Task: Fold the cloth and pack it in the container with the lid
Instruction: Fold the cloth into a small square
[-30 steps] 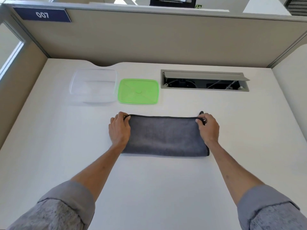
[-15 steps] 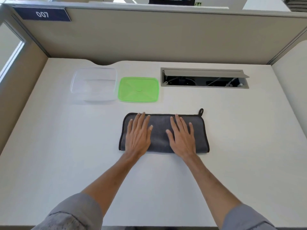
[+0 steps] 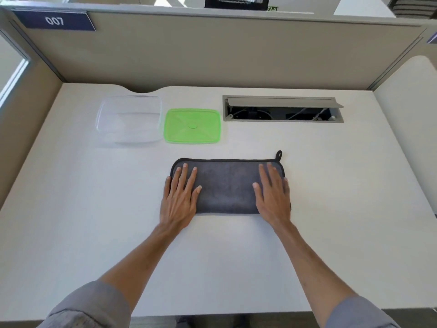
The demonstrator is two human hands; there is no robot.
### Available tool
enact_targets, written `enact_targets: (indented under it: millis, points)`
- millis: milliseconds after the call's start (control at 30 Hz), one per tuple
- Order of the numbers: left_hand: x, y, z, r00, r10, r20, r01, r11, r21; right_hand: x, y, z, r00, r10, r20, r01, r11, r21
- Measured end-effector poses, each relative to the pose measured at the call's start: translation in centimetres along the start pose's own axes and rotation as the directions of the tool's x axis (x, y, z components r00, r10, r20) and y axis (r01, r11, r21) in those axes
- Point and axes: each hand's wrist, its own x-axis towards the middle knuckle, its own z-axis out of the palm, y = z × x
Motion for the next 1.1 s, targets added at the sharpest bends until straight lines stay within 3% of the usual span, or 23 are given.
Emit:
enact_targets:
  millis: [100, 200, 367, 467, 567, 833, 900, 967, 1033, 1100]
  points:
    - [-0.4, 0.6, -0.4, 0.998, 0.069, -0.011, -0.069, 0.998, -0.004, -1.4, 1.0, -1.3, 0.919, 0.367, -0.144, -0.342, 0.924, 0.171]
    - [-1.4, 1.6, -0.1, 0.984, 0.175, -0.017, -0.175, 0.985, 0.0, -2.4, 1.8, -2.1, 0.814, 0.581, 0.011, -0.563, 0.784, 0.26]
    - [-3.7, 3.3, 1.0, 0.926, 0.377, 0.023, -0.378, 0.925, 0.037, -2.5, 2.6, -2.6, 0.727, 0.651, 0.217, -0.68, 0.64, 0.357]
    - [-5.0, 3.7, 1.8, 0.888, 0.445, 0.116, -0.451, 0.892, 0.033, -2.0, 3.2, -2.6, 0.677, 0.655, 0.336, -0.728, 0.526, 0.44]
    - [-5.9, 3.5, 2.3, 0.873, 0.434, 0.221, -0.449, 0.893, 0.021, -2.1, 3.2, -2.6, 0.651, 0.657, 0.38, -0.744, 0.453, 0.491]
    - [-5.4, 3.4, 1.7, 0.845, 0.45, 0.288, -0.469, 0.883, -0.005, -2.2, 1.9, -3.0, 0.599, 0.685, 0.415, -0.701, 0.198, 0.685]
    - [-5.3, 3.5, 1.4, 0.837, 0.452, 0.309, -0.463, 0.885, -0.04, -2.3, 0.9, -3.4, 0.633, 0.672, 0.384, -0.675, 0.236, 0.699]
    - [-4.9, 3.7, 0.7, 0.844, 0.44, 0.307, -0.426, 0.897, -0.115, -2.3, -0.8, -3.9, 0.714, 0.636, 0.292, -0.61, 0.361, 0.705]
    - [-4.2, 4.1, -0.5, 0.881, 0.385, 0.274, -0.302, 0.905, -0.301, -2.4, -3.3, -4.7, 0.801, 0.577, 0.162, -0.511, 0.518, 0.686]
    - [-3.4, 4.6, -1.9, 0.932, 0.267, 0.245, -0.107, 0.848, -0.518, -2.4, -5.9, -5.1, 0.869, 0.494, 0.028, -0.397, 0.661, 0.637]
